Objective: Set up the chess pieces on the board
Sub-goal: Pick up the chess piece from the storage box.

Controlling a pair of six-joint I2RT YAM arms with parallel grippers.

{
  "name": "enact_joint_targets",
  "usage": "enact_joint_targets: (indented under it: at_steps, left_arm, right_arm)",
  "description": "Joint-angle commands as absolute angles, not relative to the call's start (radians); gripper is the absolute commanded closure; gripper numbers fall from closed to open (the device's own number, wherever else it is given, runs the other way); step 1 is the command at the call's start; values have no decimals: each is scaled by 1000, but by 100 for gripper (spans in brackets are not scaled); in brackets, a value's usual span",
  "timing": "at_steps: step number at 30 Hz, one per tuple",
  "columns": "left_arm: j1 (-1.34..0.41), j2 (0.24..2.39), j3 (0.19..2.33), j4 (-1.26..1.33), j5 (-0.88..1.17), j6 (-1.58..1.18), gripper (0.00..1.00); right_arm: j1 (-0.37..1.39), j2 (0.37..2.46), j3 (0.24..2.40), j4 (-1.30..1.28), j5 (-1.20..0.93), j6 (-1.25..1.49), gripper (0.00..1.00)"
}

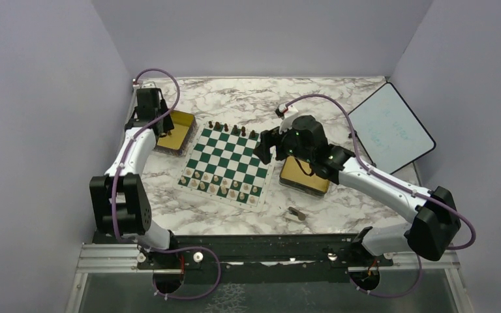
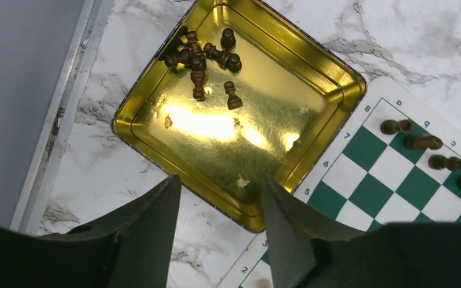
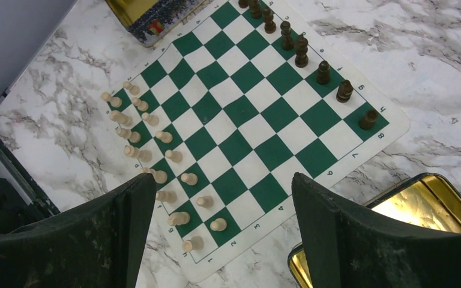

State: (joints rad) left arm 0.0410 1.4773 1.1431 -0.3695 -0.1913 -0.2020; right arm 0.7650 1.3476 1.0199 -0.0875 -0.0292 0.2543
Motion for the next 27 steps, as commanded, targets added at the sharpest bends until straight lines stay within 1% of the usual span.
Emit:
enact_joint_targets:
  at_steps: [1,6,12,19,27]
  left_arm:
    - [81,1613,1245,-322,-201,-222,51]
    - [88,1762,1339,-277,-193,-206,61]
    - [90,1921,1470,-273,-197,-180,68]
    - [104,2024,1531,-282,-214,-158,70]
    - [117,2090,1583,-286,-176,-146,73]
  right_arm:
    - [770,1316,1009,-56,-67,264,12]
    - [770,1294,999,-53,-30,258,12]
    - [770,1307,1011,-66,-16,256,12]
    - [770,1308,1022,-81,-5,254,12]
    - [770,1310,1020,-87,26,252,12]
